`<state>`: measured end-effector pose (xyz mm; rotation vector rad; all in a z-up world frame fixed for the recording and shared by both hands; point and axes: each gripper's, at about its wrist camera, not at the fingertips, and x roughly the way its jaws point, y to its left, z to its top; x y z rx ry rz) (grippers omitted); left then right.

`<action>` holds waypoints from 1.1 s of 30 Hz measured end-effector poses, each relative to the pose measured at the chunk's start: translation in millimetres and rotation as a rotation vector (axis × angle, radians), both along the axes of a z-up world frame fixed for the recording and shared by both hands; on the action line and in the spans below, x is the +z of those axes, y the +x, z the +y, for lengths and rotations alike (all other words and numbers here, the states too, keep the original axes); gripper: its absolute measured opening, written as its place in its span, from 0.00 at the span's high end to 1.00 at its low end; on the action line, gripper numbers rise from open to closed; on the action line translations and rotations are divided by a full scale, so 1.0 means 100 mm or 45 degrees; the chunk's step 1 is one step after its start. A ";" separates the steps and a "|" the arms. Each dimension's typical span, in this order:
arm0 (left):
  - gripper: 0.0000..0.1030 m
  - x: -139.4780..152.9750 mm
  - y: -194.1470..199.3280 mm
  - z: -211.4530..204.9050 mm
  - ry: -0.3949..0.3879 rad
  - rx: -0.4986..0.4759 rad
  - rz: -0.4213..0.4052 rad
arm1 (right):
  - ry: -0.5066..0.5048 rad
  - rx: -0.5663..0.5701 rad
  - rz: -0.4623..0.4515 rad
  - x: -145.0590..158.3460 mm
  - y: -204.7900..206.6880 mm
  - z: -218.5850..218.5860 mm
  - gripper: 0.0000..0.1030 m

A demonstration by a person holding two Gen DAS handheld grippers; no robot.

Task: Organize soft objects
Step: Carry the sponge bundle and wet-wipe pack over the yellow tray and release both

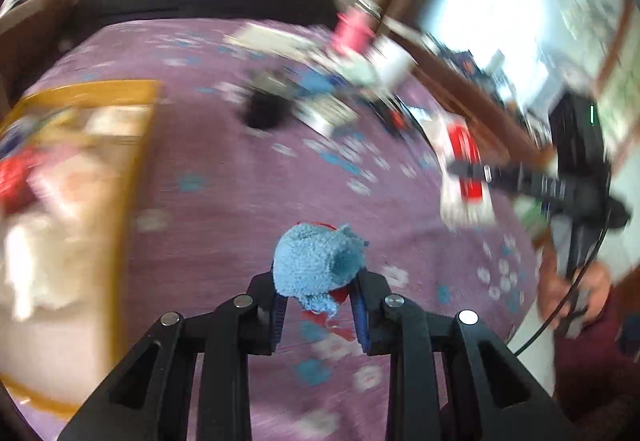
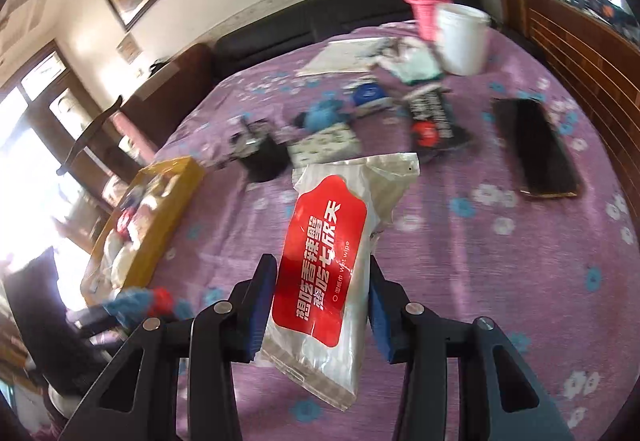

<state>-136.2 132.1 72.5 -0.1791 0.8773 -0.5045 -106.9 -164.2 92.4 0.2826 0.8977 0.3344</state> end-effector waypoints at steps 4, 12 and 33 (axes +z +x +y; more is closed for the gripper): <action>0.74 0.11 -0.06 0.63 -0.021 0.207 -0.027 | 0.014 0.116 -0.002 0.02 0.08 0.46 0.55; 0.74 -0.06 -0.09 1.73 0.002 0.570 0.046 | -0.002 0.387 -0.008 0.09 0.24 1.61 0.55; 0.27 -0.06 -0.14 2.19 -0.105 0.758 -0.036 | -0.226 0.856 0.083 -0.24 0.14 3.40 0.54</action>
